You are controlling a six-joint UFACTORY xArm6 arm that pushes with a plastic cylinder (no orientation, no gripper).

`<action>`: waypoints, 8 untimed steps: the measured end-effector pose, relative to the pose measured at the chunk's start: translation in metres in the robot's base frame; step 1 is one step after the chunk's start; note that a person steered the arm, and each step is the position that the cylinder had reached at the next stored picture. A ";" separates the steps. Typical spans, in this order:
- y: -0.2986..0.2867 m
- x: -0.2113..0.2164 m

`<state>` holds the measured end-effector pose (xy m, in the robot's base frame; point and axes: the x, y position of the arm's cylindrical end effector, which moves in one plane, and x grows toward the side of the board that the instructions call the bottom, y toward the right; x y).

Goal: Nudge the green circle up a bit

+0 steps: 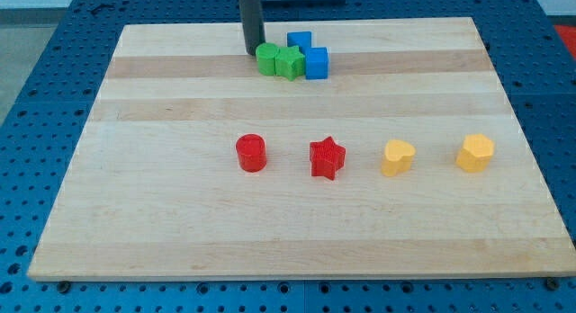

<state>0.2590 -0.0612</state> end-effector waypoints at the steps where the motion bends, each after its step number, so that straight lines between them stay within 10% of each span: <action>1: 0.017 0.000; 8: -0.001 0.152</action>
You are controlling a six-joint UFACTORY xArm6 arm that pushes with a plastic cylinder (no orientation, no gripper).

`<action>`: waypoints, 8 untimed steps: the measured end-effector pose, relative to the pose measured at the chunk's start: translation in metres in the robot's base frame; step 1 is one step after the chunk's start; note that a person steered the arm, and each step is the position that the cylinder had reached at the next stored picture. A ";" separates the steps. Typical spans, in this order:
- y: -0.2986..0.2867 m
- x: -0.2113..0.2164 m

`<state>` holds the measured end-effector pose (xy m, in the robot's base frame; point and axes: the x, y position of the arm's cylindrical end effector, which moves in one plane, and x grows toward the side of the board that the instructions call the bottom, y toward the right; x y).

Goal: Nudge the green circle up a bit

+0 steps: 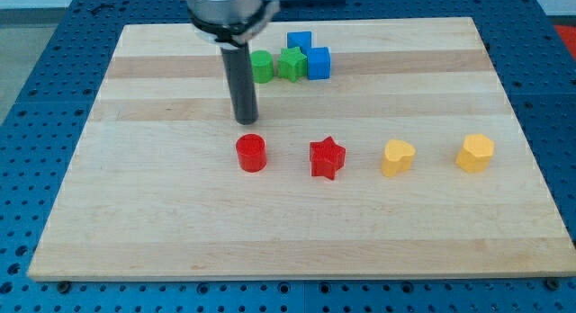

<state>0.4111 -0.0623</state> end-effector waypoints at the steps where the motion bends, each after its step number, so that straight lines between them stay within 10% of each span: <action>1: 0.006 -0.001; 8: 0.023 -0.109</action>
